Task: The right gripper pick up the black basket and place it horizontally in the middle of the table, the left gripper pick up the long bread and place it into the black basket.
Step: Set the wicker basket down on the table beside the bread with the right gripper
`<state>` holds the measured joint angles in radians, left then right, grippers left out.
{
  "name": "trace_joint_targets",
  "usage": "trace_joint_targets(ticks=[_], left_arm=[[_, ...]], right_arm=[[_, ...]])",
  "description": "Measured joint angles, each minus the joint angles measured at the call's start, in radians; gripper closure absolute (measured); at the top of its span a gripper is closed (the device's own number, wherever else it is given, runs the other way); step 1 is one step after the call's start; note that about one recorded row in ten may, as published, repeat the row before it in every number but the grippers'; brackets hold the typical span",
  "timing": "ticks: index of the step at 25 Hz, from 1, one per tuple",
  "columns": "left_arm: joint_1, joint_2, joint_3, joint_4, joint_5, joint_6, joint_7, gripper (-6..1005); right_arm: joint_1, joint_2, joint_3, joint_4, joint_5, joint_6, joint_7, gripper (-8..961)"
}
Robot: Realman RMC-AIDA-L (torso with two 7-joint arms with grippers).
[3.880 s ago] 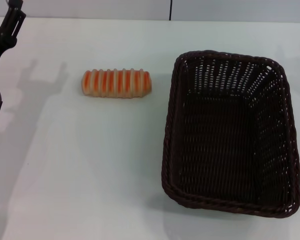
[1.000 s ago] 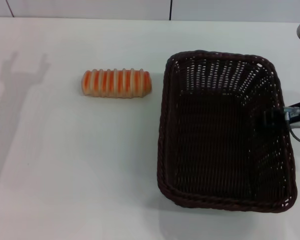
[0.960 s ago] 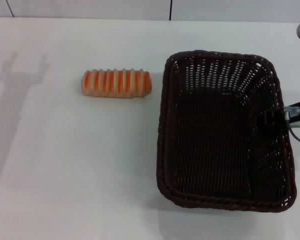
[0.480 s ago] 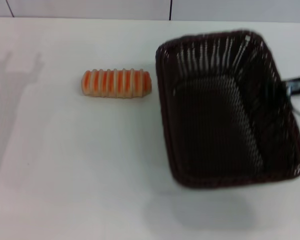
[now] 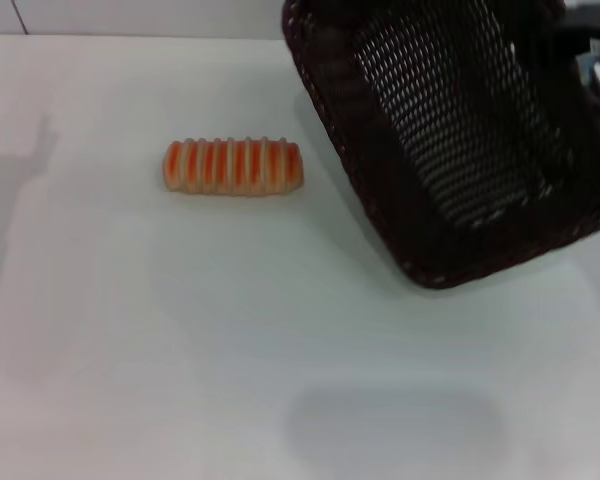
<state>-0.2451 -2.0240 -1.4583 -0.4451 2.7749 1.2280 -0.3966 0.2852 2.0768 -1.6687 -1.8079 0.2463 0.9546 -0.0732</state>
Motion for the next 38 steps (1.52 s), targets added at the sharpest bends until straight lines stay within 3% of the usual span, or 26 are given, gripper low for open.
trace_joint_targets(ticks=[4, 8, 18, 26, 38], left_arm=[[0.007, -0.001, -0.016, -0.008, 0.0, -0.003, 0.0, 171], [0.008, -0.006, -0.039, -0.011, 0.0, -0.005, -0.003, 172], [0.005, -0.021, -0.069, -0.037, 0.0, -0.036, 0.001, 173], [-0.006, -0.033, -0.088, -0.039, -0.005, -0.047, 0.001, 173], [-0.023, -0.035, -0.117, -0.049, -0.008, -0.053, 0.001, 174]], right_arm=[[0.029, -0.001, 0.006, -0.063, 0.082, 0.005, -0.173, 804], [0.086, -0.004, 0.068, -0.088, 0.275, 0.075, -0.373, 806], [0.367, -0.004, 0.161, 0.033, 0.485, 0.448, -0.626, 805], [0.538, -0.005, 0.202, 0.187, 0.555, 0.658, -0.713, 807], [0.652, -0.008, 0.18, 0.337, 0.594, 0.759, -0.722, 807]])
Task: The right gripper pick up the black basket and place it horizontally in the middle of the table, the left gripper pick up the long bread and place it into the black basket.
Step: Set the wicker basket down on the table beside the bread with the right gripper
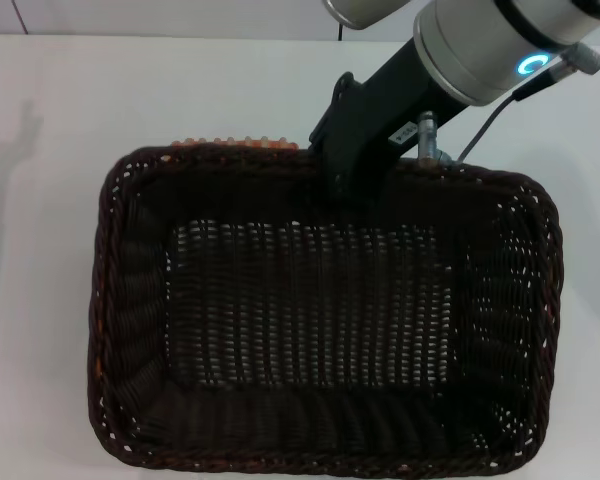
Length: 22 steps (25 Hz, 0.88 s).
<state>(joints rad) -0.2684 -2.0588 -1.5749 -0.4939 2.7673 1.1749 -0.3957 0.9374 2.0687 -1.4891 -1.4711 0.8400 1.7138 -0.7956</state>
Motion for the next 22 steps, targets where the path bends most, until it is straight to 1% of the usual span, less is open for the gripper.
trace_joint_targets(ticks=[5, 10, 14, 22], left_arm=[[-0.005, 0.0, -0.001, 0.005, 0.0, 0.0, -0.006, 175], [-0.007, -0.001, -0.001, 0.006, 0.0, 0.003, -0.01, 175], [-0.007, -0.002, -0.001, 0.002, 0.0, 0.003, -0.01, 175], [-0.004, -0.006, 0.0, 0.0, -0.001, 0.008, -0.023, 176]], right_arm=[[0.007, 0.002, -0.002, 0.061, -0.036, -0.015, 0.014, 809], [0.025, 0.002, -0.018, 0.152, -0.048, -0.033, 0.009, 808], [0.035, 0.002, -0.025, 0.174, -0.048, -0.053, -0.008, 809], [0.106, 0.005, -0.07, 0.302, -0.079, -0.082, -0.019, 777]])
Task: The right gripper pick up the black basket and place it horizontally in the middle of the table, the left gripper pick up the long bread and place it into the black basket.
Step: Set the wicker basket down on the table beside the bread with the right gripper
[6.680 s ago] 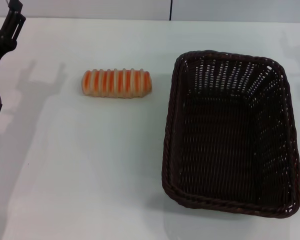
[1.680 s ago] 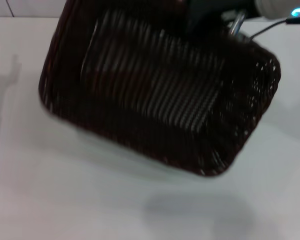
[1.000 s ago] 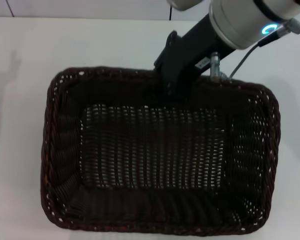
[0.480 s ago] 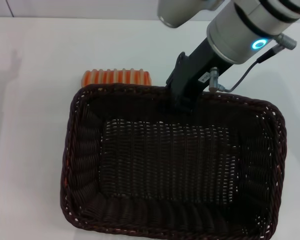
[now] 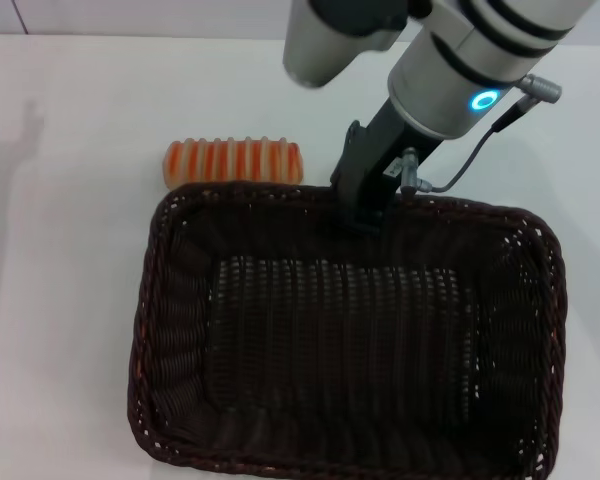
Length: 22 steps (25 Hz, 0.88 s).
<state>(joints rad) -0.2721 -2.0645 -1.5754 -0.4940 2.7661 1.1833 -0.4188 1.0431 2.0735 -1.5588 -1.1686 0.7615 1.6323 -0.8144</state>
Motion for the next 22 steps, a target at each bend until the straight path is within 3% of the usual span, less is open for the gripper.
trace_joint_targets(ticks=[16, 22], left_arm=[[0.008, -0.002, 0.0, 0.005, 0.0, 0.011, -0.029, 177], [0.014, -0.002, 0.0, 0.004, 0.0, 0.013, -0.048, 178]], right_arm=[[0.085, 0.005, -0.119, 0.076, -0.071, -0.095, 0.04, 720], [0.096, 0.007, -0.151, 0.067, -0.103, -0.126, 0.071, 591]])
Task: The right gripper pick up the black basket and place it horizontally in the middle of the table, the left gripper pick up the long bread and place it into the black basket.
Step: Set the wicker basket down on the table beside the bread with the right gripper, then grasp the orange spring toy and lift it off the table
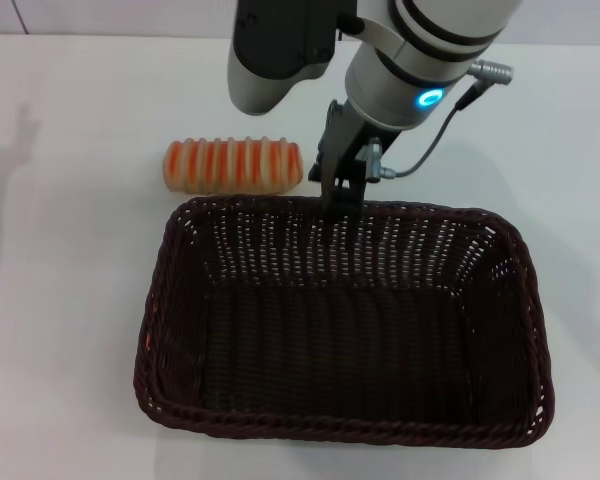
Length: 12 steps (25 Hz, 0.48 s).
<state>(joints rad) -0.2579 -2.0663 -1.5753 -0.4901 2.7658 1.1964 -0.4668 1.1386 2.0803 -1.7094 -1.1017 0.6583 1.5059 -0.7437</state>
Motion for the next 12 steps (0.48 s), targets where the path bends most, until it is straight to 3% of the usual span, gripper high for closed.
trace_joint_targets(ticks=[6, 12], left_arm=[[0.0, 0.001, -0.003, 0.001, 0.0, 0.009, -0.008, 178], [-0.007, 0.006, -0.007, -0.002, 0.006, 0.01, -0.015, 179]], right_arm=[[-0.045, -0.001, -0.002, -0.134, -0.136, -0.121, 0.099, 584], [-0.231, 0.001, -0.004, -0.303, -0.296, -0.393, 0.203, 585]])
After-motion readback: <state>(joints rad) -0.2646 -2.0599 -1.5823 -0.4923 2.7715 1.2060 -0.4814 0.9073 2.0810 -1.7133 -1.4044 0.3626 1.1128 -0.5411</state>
